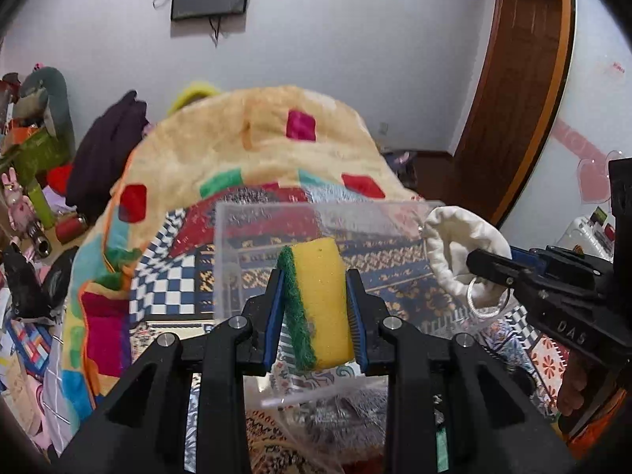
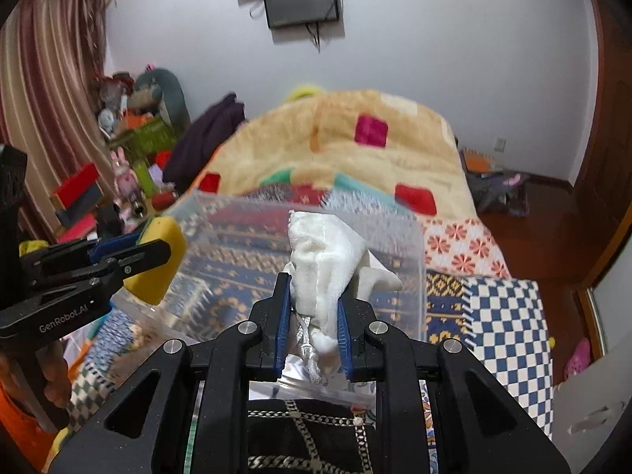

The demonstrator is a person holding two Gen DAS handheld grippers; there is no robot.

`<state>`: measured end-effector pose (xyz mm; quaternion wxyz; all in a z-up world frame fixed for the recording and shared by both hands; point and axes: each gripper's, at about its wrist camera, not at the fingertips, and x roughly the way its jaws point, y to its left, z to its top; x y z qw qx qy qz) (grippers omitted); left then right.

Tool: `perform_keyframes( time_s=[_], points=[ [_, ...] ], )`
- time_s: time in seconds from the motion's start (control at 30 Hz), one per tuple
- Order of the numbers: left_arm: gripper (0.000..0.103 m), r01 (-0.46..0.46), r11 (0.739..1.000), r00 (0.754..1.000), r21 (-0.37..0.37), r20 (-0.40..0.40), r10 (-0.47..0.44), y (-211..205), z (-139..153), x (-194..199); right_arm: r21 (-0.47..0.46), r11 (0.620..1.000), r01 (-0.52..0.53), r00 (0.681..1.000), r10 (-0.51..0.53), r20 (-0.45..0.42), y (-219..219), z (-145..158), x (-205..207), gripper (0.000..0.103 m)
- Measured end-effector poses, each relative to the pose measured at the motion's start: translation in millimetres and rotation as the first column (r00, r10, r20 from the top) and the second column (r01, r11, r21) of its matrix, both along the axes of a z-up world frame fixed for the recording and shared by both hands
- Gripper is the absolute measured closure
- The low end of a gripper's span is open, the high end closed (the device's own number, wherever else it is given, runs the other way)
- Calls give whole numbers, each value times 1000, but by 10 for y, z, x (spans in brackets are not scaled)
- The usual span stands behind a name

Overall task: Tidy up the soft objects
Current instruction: 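Carry sponge and white bag into the clear box and release both, then grasp silver mesh pouch with left tool while right tool grasps black chain bag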

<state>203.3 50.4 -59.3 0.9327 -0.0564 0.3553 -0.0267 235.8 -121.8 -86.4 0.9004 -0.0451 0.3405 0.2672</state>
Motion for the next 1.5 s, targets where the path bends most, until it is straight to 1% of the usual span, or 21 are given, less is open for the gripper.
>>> perform_keyframes(
  time_s=[0.2, 0.33, 0.4, 0.43, 0.47, 0.5, 0.53, 0.57, 0.6, 0.67, 0.7, 0.77, 0.8, 0.87, 0.97, 1.1, 1.17, 1.33, 1.5],
  points=[
    [73, 19, 1000, 999, 22, -41, -18, -82, -155, 151, -53, 999, -9, 999, 7, -43, 70, -113, 73, 84],
    [73, 14, 1000, 998, 26, -63, -13, -102, -200, 212, -60, 998, -10, 998, 6, -66, 100, -151, 122, 81],
    [71, 16, 1000, 997, 22, -76, -14, -96, -216, 233, -67, 998, -12, 997, 6, -81, 111, -174, 140, 81],
    [68, 17, 1000, 997, 21, -81, -15, -94, -222, 236, -69, 998, -13, 996, 7, -84, 105, -183, 134, 80],
    [62, 16, 1000, 997, 21, -82, -15, -94, -223, 226, -69, 998, -13, 996, 7, -87, 118, -179, 141, 78],
    [59, 15, 1000, 997, 23, -79, -14, -96, -216, 211, -70, 997, -15, 996, 8, -89, 112, -176, 134, 76],
    [53, 15, 1000, 997, 26, -74, -13, -99, -205, 192, -69, 998, -16, 996, 10, -88, 111, -165, 131, 71],
    [49, 14, 1000, 998, 27, -63, -13, -104, -183, 156, -66, 998, -15, 997, 9, -83, 101, -146, 117, 65],
    [48, 16, 1000, 998, 27, -56, -15, -107, -168, 132, -63, 998, -12, 997, 8, -73, 92, -121, 100, 61],
    [46, 24, 999, 999, 26, -43, -23, -113, -117, 74, -61, 998, -10, 999, 7, -47, 66, -58, 53, 51],
    [44, 27, 999, 999, 27, -32, -26, -117, -78, 30, -62, 998, -9, 1000, 7, -31, 48, -19, 15, 49],
    [37, 27, 999, 1000, 34, -11, -26, -120, -13, -50, -60, 998, -11, 1000, 10, -3, 17, 59, -61, 43],
    [35, 25, 999, 1000, 39, 1, -25, -119, 20, -95, -59, 998, -12, 1000, 12, 9, -4, 89, -99, 40],
    [27, 19, 999, 999, 49, 28, -21, -118, 82, -202, -51, 999, -10, 999, 12, 40, -54, 163, -195, 30],
    [17, 19, 999, 999, 43, 48, -21, -113, 115, -364, -39, 999, -13, 998, 16, 64, -121, 219, -330, 22],
    [15, 15, 998, 999, 56, 45, -18, -135, 60, -529, -43, 999, -20, 998, 22, 56, -178, 186, -475, 21],
    [15, 13, 998, 999, 61, 37, -16, -151, 9, -593, -37, 999, -21, 999, 22, 36, -221, 119, -523, 21],
    [15, 27, 999, 999, 38, -21, -26, -186, -231, -694, -49, 998, -27, 999, 26, -19, -256, -85, -567, 21],
    [15, 28, 999, 997, 31, -71, -25, -233, -457, -660, -47, 998, -44, 997, 41, -67, -253, -243, -621, 22]
  ],
)
